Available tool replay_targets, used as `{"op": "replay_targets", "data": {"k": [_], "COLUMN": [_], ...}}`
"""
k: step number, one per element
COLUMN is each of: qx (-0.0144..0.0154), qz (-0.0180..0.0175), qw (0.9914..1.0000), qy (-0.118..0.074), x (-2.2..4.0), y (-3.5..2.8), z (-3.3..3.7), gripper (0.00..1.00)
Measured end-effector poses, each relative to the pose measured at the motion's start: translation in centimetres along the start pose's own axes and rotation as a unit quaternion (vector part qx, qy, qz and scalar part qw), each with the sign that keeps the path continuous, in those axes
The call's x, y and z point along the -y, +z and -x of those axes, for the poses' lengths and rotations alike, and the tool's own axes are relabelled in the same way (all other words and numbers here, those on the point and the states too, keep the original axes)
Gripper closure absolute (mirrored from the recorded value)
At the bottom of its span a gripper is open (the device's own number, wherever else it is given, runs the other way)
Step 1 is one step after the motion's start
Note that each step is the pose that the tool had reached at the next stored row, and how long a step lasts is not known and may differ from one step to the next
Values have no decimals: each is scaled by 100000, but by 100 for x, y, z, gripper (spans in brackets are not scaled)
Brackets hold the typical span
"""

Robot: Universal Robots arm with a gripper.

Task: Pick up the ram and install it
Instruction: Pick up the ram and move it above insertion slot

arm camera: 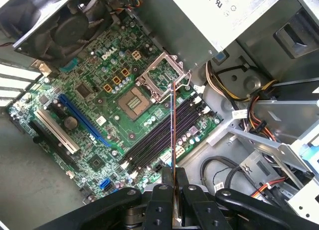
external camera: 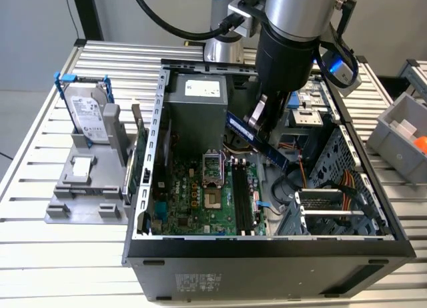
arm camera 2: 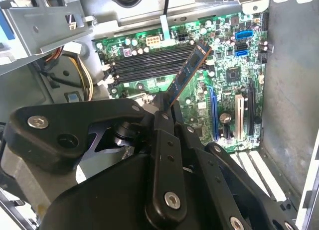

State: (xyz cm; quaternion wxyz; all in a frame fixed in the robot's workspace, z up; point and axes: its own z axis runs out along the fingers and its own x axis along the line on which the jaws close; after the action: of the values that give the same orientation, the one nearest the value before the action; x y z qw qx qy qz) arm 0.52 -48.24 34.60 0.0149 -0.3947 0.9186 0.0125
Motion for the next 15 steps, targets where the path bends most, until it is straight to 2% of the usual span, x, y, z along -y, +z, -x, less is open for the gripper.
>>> {"op": "replay_targets", "data": {"k": [9,15], "qx": [0,29], "qz": [-1,-54], "qw": [100000,99983], "qy": [136,1864], "x": [0,0], "y": [3,18], "z": [0,0], "gripper": [100,100]}}
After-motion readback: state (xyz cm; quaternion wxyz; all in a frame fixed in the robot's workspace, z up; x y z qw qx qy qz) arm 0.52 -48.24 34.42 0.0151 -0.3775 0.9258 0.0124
